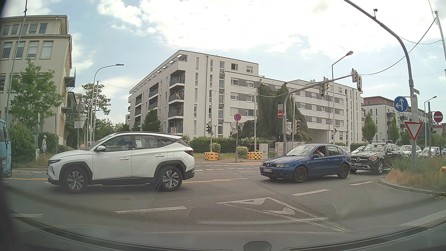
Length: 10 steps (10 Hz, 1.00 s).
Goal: Follow the waypoints while adhering to traffic rules and regulations
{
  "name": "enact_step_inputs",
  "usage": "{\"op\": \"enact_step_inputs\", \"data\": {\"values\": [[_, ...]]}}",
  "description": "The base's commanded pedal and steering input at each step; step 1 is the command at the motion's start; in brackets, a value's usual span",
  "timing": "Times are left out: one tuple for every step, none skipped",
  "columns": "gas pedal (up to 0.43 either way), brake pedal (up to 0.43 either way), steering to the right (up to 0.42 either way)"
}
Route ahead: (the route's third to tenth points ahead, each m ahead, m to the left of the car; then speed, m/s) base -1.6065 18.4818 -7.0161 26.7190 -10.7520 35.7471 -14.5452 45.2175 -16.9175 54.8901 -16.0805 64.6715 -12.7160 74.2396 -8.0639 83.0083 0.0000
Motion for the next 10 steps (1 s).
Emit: {"op": "enact_step_inputs", "data": {"values": [[0.0,0.335,-0.881],[0.0,0.335,-0.881],[0.0,0.335,-0.882],[0.0,0.335,-0.881],[0.0,0.335,-0.881],[0.0,0.335,-0.881],[0.0,0.341,-0.881],[0.0,0.335,-0.881],[0.0,0.335,-0.881],[0.0,0.335,-0.881]]}}
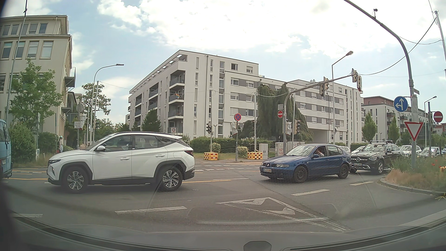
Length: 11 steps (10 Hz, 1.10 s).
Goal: Follow the waypoints while adhering to traffic rules and regulations
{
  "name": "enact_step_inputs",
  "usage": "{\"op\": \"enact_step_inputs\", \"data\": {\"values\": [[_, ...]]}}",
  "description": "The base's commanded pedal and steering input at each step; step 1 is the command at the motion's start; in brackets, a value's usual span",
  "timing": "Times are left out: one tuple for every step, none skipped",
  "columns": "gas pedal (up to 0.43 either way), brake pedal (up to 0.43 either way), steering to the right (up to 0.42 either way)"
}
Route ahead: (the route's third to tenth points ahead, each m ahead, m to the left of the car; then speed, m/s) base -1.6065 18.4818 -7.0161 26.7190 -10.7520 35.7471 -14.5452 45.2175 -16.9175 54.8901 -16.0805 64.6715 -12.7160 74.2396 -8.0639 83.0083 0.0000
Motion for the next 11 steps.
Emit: {"op": "enact_step_inputs", "data": {"values": [[0.0,0.335,-0.881],[0.0,0.335,-0.881],[0.0,0.335,-0.881],[0.0,0.335,-0.881],[0.0,0.335,-0.881],[0.0,0.341,-0.881],[0.0,0.341,-0.881],[0.0,0.335,-0.881],[0.0,0.335,-0.881],[0.0,0.341,-0.881],[0.0,0.335,-0.881]]}}
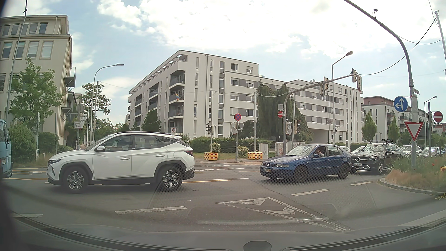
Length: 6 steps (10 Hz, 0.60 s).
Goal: Follow the waypoints while adhering to traffic rules and regulations
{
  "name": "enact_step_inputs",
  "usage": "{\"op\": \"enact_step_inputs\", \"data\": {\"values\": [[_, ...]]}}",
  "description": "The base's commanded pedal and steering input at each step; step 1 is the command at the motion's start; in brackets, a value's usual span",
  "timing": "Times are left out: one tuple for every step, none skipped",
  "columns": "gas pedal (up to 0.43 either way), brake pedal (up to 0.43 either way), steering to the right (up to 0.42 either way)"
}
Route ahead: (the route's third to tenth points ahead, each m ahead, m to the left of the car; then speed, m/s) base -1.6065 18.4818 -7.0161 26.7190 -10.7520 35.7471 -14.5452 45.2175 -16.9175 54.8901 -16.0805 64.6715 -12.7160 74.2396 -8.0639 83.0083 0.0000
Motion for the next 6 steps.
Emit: {"op": "enact_step_inputs", "data": {"values": [[0.0,0.335,-0.881],[0.0,0.335,-0.881],[0.0,0.335,-0.882],[0.0,0.335,-0.881],[0.0,0.335,-0.881],[0.0,0.335,-0.881]]}}
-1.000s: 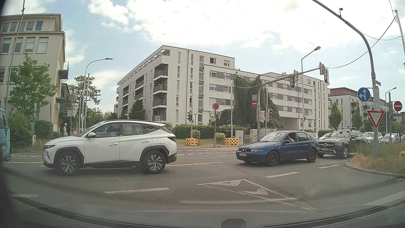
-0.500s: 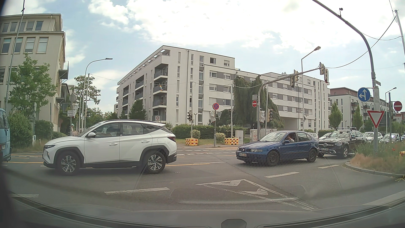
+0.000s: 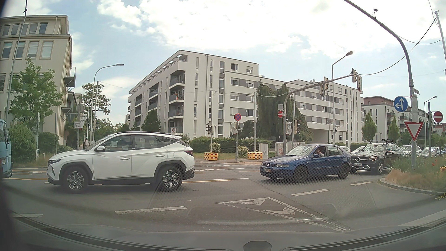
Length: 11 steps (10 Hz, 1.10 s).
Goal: Follow the waypoints while adhering to traffic rules and regulations
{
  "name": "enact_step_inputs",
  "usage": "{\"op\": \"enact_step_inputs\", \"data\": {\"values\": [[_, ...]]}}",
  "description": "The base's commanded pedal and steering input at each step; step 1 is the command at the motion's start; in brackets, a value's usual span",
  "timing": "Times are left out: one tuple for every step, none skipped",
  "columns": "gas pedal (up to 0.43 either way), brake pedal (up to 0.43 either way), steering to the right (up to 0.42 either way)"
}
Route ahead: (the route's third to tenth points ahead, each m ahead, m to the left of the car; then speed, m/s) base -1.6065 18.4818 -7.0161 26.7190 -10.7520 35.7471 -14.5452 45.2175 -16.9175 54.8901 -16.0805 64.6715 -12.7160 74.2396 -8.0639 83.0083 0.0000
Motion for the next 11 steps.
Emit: {"op": "enact_step_inputs", "data": {"values": [[0.0,0.341,-0.881],[0.0,0.335,-0.881],[0.0,0.335,-0.881],[0.0,0.335,-0.881],[0.0,0.335,-0.881],[0.0,0.335,-0.881],[0.0,0.335,-0.881],[0.0,0.335,-0.881],[0.0,0.335,-0.881],[0.0,0.335,-0.881],[0.0,0.335,-0.881]]}}
